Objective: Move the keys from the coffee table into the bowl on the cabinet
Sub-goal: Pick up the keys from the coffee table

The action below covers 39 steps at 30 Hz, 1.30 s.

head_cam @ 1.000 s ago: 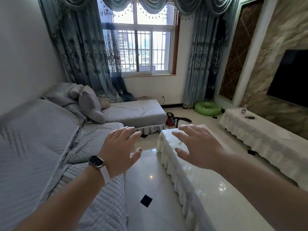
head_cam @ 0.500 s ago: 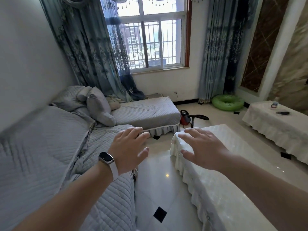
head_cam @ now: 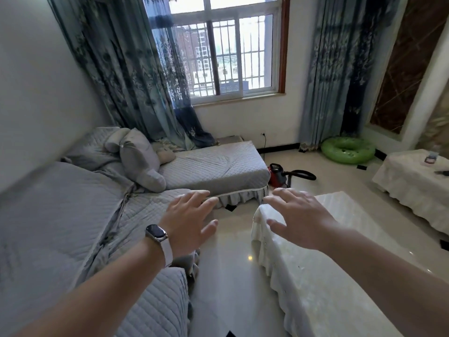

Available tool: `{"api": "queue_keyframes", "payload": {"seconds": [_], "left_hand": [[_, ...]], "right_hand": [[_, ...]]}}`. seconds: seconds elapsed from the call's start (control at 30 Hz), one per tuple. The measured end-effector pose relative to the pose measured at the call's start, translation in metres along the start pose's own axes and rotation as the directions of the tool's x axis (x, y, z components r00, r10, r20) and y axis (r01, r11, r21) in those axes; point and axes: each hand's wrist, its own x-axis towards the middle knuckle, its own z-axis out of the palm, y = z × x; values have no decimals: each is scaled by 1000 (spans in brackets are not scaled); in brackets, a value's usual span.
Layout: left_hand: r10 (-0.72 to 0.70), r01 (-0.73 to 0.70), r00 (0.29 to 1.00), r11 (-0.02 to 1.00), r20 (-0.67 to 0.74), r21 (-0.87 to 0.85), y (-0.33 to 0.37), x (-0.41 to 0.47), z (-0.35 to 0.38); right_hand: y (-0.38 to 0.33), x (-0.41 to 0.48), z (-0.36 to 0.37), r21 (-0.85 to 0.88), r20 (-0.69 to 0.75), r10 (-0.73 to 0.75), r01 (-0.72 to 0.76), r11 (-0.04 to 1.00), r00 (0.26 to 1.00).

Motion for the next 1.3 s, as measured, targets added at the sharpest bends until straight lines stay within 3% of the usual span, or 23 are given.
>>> {"api": "queue_keyframes", "payload": {"seconds": [0.3,0.7,0.97,1.3], "left_hand": [[-4,4,1000,997,1,-76,-62,83,76],[72,-65,997,968,21,-242,-194,232,185],[198,-195,980,949,-14,-249,-219,318,215],[229,-213,972,947,41,-238,-225,433,280]], "right_hand": [[32,99,39,-32,58,35,-33,999,998],[50,272,96,-62,102,210,-204,977,972],[87,326,106,-144,90,275,-261,955,957],[183,393,156,-98,115,359,-349,932,926]]}}
